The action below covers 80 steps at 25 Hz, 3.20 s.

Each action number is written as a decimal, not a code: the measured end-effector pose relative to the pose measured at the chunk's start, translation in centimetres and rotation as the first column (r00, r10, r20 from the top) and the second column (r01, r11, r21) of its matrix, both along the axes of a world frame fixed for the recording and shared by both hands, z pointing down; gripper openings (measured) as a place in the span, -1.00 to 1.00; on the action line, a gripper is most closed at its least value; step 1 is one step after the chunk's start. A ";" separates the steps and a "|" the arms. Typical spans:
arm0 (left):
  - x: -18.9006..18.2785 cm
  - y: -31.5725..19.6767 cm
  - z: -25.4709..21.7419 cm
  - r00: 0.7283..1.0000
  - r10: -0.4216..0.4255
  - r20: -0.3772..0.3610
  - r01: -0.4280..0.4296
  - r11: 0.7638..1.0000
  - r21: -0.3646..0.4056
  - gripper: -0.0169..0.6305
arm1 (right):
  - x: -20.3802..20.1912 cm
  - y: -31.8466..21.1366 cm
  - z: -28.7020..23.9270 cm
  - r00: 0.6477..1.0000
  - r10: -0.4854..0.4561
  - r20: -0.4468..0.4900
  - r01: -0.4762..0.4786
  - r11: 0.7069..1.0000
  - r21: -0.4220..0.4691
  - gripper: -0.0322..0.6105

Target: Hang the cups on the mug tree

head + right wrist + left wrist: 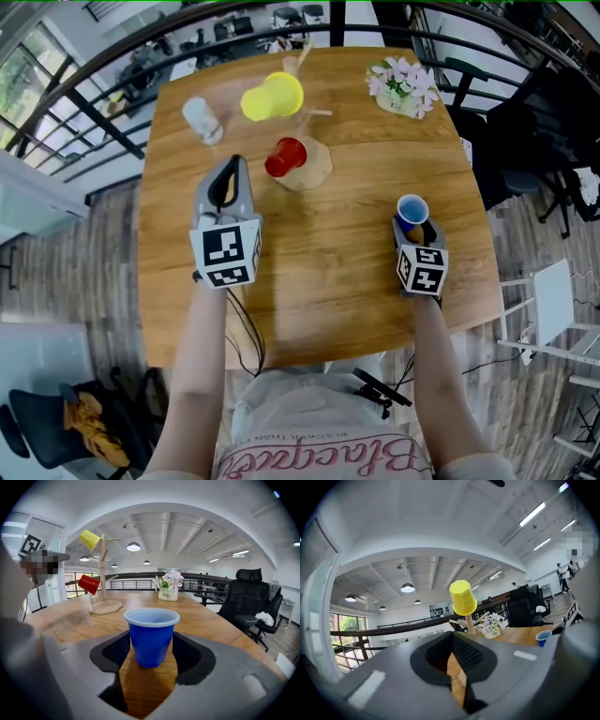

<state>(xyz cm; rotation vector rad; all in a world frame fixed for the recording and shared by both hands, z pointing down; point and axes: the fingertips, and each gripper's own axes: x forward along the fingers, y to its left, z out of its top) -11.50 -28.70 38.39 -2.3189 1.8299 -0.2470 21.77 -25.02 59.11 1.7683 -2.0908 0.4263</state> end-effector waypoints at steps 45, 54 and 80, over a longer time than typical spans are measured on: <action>-6.0 0.4 -5.9 0.990 -0.113 -0.083 0.118 0.991 0.060 -0.91 | -11.3 -7.7 -17.3 0.873 -0.356 -0.332 0.419 0.897 0.140 -0.06; -7.8 0.6 -5.5 0.983 -0.144 -0.114 0.149 0.988 0.035 -0.91 | -13.6 -9.3 -19.0 0.798 -0.427 -0.425 0.499 0.864 0.069 -0.06; -10.0 2.0 -6.2 0.966 -0.238 -0.100 0.244 0.968 0.055 -0.91 | -20.5 -11.8 -17.0 0.088 -0.627 -0.774 0.649 0.626 -0.433 -0.05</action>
